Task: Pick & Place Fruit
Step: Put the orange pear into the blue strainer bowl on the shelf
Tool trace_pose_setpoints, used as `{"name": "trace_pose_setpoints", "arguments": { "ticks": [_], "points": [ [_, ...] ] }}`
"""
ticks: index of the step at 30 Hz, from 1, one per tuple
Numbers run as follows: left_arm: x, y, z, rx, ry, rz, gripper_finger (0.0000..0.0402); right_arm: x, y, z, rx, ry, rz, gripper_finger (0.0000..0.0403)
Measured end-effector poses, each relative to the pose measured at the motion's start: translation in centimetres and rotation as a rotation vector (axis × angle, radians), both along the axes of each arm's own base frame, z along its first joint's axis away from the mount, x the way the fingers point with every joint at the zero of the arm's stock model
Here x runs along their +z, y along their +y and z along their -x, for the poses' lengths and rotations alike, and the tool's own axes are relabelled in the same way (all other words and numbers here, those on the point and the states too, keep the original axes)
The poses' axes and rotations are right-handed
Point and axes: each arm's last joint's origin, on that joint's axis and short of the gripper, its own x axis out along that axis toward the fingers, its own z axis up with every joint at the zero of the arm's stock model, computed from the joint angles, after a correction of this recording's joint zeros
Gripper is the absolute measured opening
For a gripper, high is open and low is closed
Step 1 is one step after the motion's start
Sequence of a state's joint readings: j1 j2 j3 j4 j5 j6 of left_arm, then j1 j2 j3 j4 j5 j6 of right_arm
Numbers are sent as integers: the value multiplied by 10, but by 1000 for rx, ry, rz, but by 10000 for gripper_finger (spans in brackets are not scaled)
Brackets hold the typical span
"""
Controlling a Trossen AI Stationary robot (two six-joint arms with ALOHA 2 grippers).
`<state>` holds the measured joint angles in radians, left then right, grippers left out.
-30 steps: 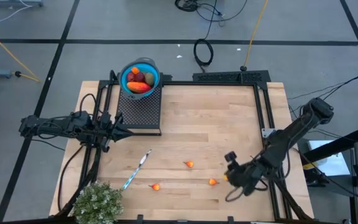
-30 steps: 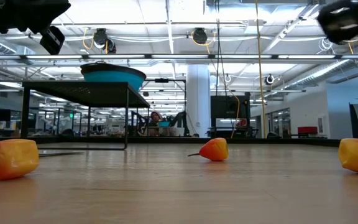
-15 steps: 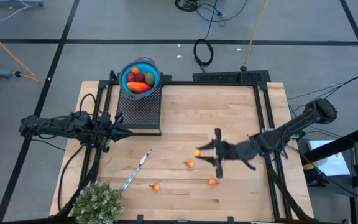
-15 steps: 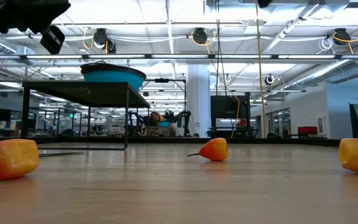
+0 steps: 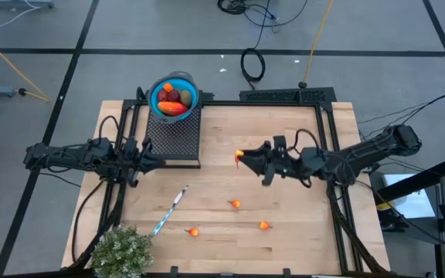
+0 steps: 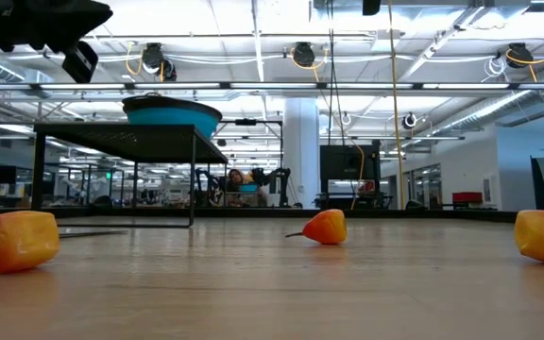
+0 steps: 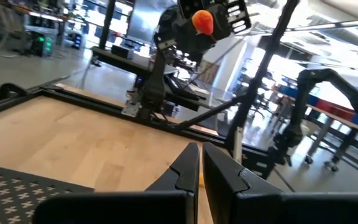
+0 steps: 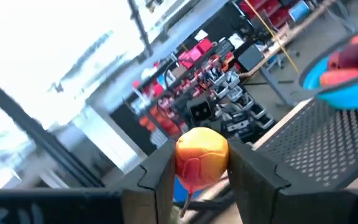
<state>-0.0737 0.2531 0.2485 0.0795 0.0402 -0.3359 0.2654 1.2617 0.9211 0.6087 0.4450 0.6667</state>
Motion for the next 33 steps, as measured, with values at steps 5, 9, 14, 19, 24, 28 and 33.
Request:
{"name": "trace_pose_setpoints", "arguments": {
  "ticks": [5,9,14,19,24,28,33],
  "points": [
    [0,1,0,42,0,3,19,1,-11,-2,4,-58,-247,123],
    [0,1,0,50,0,5,19,1,-17,-3,32,-96,-388,123],
    [0,1,0,50,0,5,19,1,-22,-5,68,-95,-399,123],
    [0,1,0,42,1,4,19,1,-22,-5,66,-94,-399,123],
    [0,1,-1,42,5,3,19,1,-22,-5,62,-85,-382,123],
    [-2,1,-3,41,22,2,19,-2,-22,-5,50,-44,-329,123],
    [1,0,-11,40,-1,0,19,-9,-21,-9,35,12,-270,123]
  ]
}}
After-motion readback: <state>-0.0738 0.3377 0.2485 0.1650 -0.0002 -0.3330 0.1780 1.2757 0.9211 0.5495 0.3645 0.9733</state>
